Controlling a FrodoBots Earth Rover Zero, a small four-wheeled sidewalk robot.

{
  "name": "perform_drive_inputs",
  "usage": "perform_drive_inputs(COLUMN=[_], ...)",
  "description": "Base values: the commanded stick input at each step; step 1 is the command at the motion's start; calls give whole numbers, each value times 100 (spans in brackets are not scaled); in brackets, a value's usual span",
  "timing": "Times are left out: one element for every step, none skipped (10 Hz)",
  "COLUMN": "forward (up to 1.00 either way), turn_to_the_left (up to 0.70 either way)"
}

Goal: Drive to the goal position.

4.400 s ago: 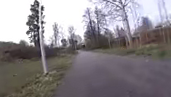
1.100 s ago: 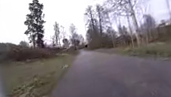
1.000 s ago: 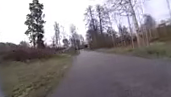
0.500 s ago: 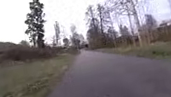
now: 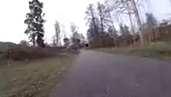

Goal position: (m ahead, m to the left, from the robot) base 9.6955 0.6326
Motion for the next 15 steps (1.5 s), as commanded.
perform_drive_inputs(forward=[70, 70, 70, 70, 70, 70, 70, 70, 70, 70, 70, 70, 70, 70, 70], turn_to_the_left=[0, 0, 0, 0, 0, 0, 0, 0, 0, 0, 0, 0, 0, 0, 0])
